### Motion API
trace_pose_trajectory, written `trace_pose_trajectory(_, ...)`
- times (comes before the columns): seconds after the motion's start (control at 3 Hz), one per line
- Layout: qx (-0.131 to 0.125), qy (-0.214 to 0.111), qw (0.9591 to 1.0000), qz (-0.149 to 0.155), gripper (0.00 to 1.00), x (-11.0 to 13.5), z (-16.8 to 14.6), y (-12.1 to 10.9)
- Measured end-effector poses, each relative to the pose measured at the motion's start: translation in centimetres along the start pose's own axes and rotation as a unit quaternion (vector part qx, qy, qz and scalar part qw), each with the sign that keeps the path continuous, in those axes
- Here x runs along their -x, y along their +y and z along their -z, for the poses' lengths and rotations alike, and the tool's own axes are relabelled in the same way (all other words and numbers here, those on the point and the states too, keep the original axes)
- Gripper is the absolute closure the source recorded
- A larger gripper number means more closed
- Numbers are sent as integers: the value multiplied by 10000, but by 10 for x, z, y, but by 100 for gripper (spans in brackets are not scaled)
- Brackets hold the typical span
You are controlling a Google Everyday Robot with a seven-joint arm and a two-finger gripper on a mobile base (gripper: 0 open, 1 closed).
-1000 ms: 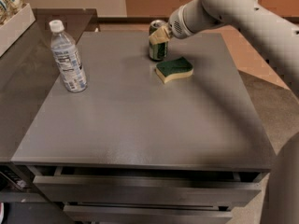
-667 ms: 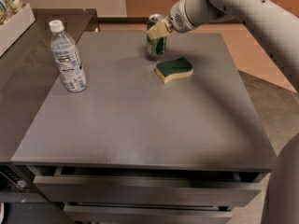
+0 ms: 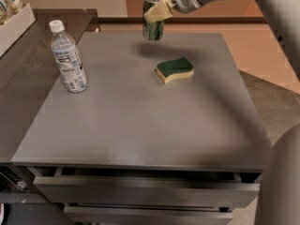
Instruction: Pick green can
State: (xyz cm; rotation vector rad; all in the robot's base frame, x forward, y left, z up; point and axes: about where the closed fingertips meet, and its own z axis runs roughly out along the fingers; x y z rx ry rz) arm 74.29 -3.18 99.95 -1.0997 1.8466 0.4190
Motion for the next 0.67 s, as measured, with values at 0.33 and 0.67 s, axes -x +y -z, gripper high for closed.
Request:
trace_pose_trajectory(0.33, 193, -166, 9992, 297, 100, 22, 12, 7)
trace_pose_trajectory(0.67, 197, -177, 9991, 318, 100, 23, 14, 7)
